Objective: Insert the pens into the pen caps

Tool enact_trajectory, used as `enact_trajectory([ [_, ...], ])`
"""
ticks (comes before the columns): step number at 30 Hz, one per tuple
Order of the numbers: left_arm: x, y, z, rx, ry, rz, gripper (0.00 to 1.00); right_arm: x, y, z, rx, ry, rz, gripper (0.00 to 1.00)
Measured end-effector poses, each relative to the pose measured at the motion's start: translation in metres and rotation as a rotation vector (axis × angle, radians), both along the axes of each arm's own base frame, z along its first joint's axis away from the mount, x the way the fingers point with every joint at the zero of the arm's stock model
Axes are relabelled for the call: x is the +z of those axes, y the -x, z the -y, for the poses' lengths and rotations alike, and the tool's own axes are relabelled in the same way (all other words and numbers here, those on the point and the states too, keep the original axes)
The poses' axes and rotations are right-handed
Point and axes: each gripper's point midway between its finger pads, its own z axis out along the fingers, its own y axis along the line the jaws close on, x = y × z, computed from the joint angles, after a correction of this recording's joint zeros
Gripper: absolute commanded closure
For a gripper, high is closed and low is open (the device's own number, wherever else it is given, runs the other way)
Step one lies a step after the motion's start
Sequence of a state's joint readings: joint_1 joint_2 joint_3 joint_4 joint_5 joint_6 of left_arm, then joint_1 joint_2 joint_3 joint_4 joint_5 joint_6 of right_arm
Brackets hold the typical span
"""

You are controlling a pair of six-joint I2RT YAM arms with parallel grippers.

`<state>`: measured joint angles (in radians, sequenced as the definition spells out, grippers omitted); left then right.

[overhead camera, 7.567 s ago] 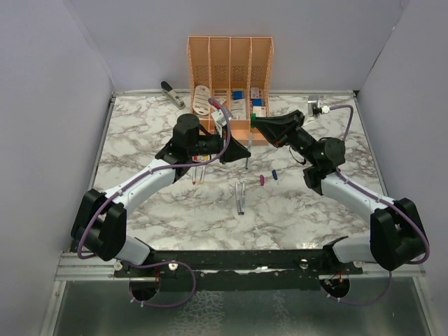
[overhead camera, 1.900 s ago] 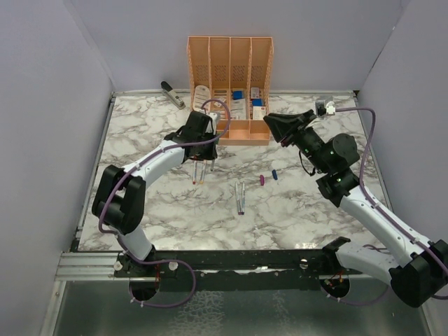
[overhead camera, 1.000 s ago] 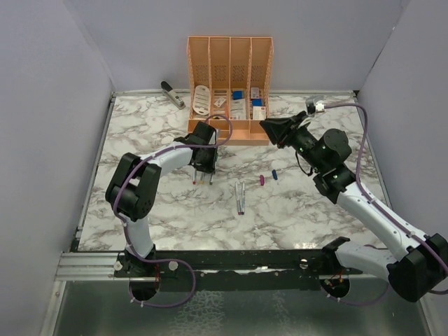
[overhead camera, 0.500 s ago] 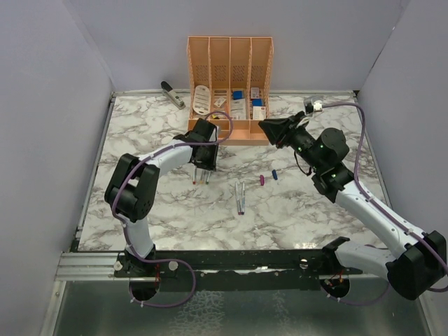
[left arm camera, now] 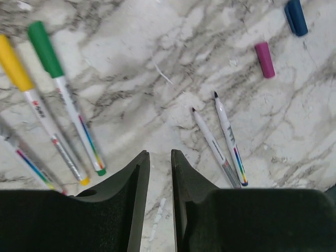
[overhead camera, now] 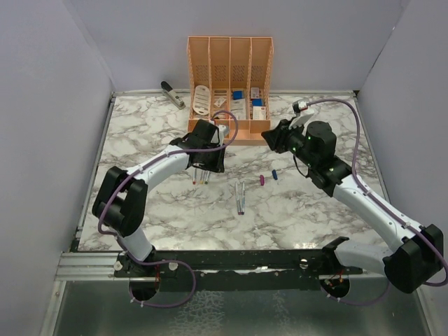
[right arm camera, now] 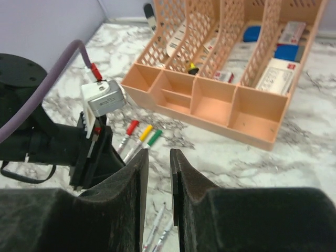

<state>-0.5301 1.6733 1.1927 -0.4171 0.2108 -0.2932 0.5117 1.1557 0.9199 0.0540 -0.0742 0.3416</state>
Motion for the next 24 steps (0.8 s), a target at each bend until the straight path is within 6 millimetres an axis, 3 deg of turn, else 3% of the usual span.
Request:
enact_trajectory([
  [5, -0.018, 0.036, 0.016, -0.114, 0.008, -0.065, 0.74, -0.025, 0.002, 0.011, -0.049, 0.073, -0.076, 0.77],
  [9, -0.028, 0.051, 0.015, -0.133, -0.007, -0.091, 0.74, -0.051, 0.01, 0.01, -0.046, 0.154, -0.142, 0.79],
  [18, 0.0, 0.039, -0.006, -0.004, 0.01, -0.004, 0.74, -0.129, 0.061, -0.051, 0.139, 0.368, -0.293, 0.81],
  [24, 0.018, 0.021, -0.047, 0.16, 0.037, 0.055, 0.74, -0.162, 0.069, -0.068, 0.183, 0.448, -0.361, 0.78],
])
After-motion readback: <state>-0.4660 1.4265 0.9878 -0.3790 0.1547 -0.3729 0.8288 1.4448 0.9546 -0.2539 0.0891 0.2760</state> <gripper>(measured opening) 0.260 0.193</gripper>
